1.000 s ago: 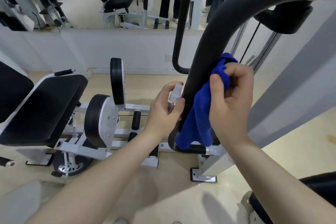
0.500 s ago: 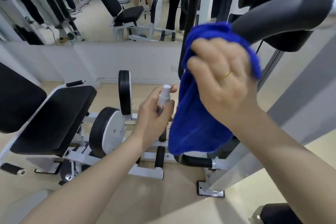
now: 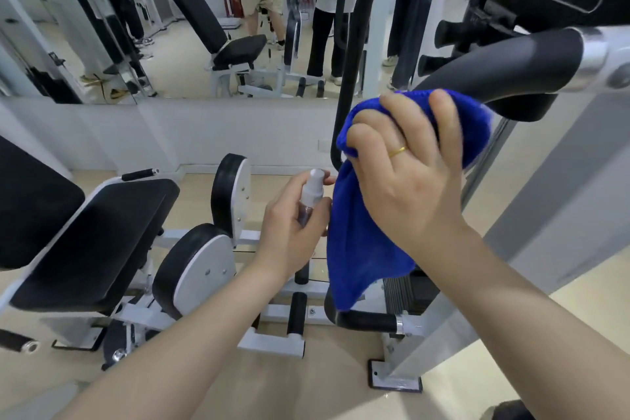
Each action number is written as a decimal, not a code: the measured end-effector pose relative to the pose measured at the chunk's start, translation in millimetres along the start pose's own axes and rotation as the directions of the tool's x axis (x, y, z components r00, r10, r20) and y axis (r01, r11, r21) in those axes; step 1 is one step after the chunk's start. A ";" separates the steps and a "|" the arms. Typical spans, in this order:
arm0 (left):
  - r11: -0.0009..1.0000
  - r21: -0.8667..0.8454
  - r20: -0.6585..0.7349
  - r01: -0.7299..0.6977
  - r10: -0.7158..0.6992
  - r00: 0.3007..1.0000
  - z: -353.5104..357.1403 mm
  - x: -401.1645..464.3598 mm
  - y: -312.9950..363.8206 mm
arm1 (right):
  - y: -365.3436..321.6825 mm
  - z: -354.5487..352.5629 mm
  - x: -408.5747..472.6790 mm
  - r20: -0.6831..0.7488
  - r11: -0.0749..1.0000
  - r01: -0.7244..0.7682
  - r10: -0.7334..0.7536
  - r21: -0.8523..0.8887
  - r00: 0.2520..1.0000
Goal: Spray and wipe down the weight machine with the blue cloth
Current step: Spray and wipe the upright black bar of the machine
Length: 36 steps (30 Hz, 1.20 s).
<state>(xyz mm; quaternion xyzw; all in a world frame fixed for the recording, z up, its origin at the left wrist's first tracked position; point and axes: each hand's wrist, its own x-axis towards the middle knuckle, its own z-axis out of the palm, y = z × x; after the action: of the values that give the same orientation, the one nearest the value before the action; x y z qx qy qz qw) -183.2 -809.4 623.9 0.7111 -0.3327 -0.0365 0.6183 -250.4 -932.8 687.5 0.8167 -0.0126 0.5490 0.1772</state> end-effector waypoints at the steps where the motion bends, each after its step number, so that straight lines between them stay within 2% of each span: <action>1: 1.000 0.015 -0.007 -0.020 0.020 1.000 0.1 0.0 -1.8 | -0.4 0.5 -2.7 0.059 0.996 0.073 -0.076 0.049 0.995; 3: 0.997 0.045 -0.011 -0.062 0.062 0.998 0.2 -0.4 -2.0 | 1.1 -3.1 -2.4 0.176 0.957 0.269 -0.286 0.112 0.942; 5: 0.997 0.029 -0.016 -0.067 0.067 0.998 -1.3 1.1 4.2 | 8.1 -5.3 3.7 0.183 0.935 0.346 -0.355 0.080 0.917; 8: 0.995 0.008 -0.003 -0.103 0.103 0.995 -5.4 6.6 16.3 | 15.1 -8.4 18.4 -0.007 0.985 0.168 -0.168 -0.048 0.986; 11: 0.988 -0.005 -0.019 -0.156 0.156 0.988 -8.9 11.0 16.5 | 3.7 -4.6 16.8 -0.095 0.999 0.005 -0.009 -0.045 0.995; 14: 0.976 0.034 -0.003 -0.213 0.213 0.977 -9.4 8.3 9.4 | -8.4 0.9 3.8 0.033 0.998 0.014 -0.013 -0.053 0.999; 16: 0.981 0.034 0.023 -0.189 0.188 0.982 -8.7 6.0 5.5 | -9.7 -0.7 0.7 0.128 0.994 0.103 -0.098 -0.033 0.987; 19: 0.993 0.022 0.094 -0.118 0.115 0.989 -2.6 6.5 3.1 | -2.8 -6.1 6.5 0.147 0.984 0.180 -0.177 -0.011 0.973; 21: 0.995 -0.009 0.129 -0.102 0.102 0.986 1.8 7.6 6.0 | -4.8 -6.2 10.2 0.140 0.986 0.166 -0.162 -0.014 0.977; 24: 0.997 0.004 0.098 -0.077 0.077 0.992 -1.4 7.7 2.8 | -19.6 -0.5 4.8 0.134 0.993 0.119 -0.119 0.007 0.984; 28: 0.997 0.032 0.099 0.074 -0.077 0.992 -20.0 -2.5 -19.7 | -47.9 11.3 -23.5 0.261 0.994 0.077 -0.096 0.083 0.961; 31: 0.985 -0.014 0.037 0.174 -0.173 0.984 -42.0 -7.4 -47.6 | -79.1 34.8 -50.6 0.424 0.976 -0.035 -0.061 0.215 0.904; 34: 0.977 -0.021 0.023 0.210 -0.210 0.978 -61.5 7.2 -73.2 | -106.5 68.9 -57.9 0.511 0.925 -0.284 0.122 0.253 0.851; 35: 0.975 -0.024 0.036 0.221 -0.220 0.975 -68.2 16.7 -81.4 | -113.5 81.5 -53.5 0.549 0.887 -0.396 0.213 0.239 0.808; 36: 0.972 -0.028 0.068 0.235 -0.232 0.970 -74.4 27.2 -90.2 | -118.3 93.5 -45.5 0.613 0.811 -0.543 0.320 0.216 0.723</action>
<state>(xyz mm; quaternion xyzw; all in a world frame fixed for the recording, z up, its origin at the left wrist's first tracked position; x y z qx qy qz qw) -89.0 -758.6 569.4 0.7326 -0.2657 -0.1377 0.6113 -159.6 -858.2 582.6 0.9300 -0.1498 0.3088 -0.1320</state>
